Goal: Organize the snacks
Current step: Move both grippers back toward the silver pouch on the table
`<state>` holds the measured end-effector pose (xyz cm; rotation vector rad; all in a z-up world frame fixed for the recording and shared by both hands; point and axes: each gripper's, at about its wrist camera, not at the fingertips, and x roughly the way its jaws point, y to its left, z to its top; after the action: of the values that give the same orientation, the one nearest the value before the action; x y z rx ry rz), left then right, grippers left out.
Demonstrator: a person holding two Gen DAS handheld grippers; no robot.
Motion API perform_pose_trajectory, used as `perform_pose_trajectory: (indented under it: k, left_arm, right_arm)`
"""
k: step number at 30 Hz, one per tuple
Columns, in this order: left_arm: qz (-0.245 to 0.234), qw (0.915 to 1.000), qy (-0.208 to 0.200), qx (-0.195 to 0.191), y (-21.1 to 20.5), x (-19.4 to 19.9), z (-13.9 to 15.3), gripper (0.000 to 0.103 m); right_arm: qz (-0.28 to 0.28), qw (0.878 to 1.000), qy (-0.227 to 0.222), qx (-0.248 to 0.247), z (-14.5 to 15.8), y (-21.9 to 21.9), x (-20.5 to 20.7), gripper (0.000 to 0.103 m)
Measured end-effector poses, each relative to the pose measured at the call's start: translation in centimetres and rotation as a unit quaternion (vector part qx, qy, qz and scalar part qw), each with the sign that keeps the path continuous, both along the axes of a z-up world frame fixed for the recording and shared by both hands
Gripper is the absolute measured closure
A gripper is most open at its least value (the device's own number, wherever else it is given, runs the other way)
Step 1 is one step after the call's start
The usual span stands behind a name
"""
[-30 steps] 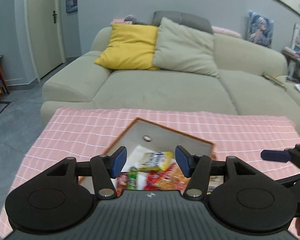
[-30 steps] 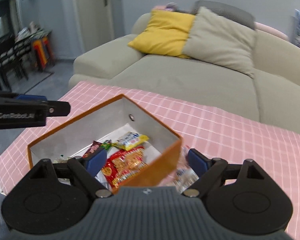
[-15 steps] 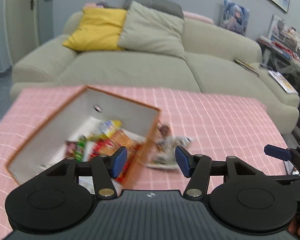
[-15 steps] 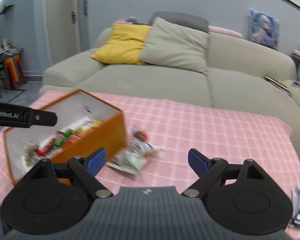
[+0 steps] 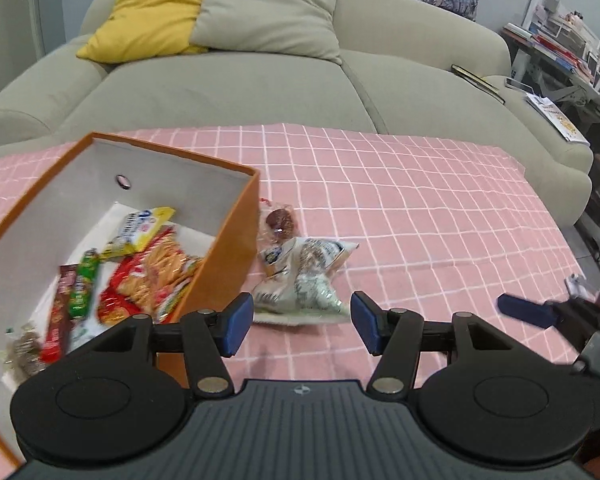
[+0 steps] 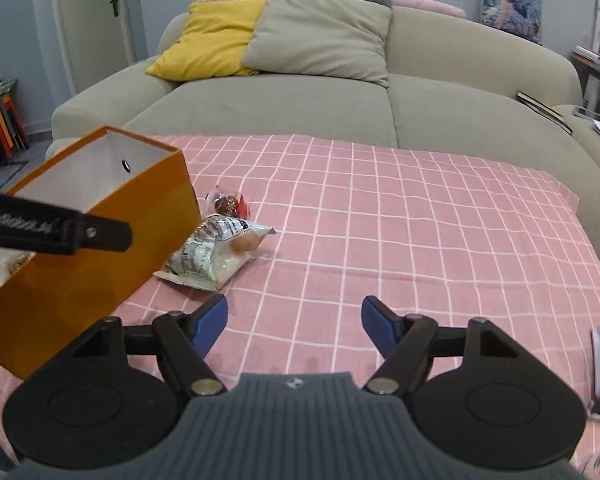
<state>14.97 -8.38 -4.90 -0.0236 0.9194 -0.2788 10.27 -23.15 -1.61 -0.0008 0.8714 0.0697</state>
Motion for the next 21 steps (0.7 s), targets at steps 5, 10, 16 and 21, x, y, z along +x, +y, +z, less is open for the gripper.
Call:
perform_pose_trajectory:
  k: [5,10,16,21]
  left_arm:
    - [-0.023,0.9992,0.013,0.030,-2.3,2.9,-2.0,0.036]
    - [-0.033,0.9966,0.039,0.064,-3.9,5.2,-4.8,0.036]
    - [-0.042,0.9920,0.061,0.102,-5.0,6.9,-7.1,0.036]
    - [-0.061,0.9877,0.062,0.129,-5.8,7.3,-8.3,0.039]
  right_arm:
    - [0.003,1.000,0.018,0.003,-1.5,-0.4,2.5,0.036]
    - [0.018,0.999,0.030,0.007,-2.6,-0.7,4.4,0.036]
    - [0.022,0.999,0.042,0.017,-4.0,-1.4,5.7,0.036]
    - [0.034,0.998,0.051,0.024,-5.0,-1.3,6.5,0.036]
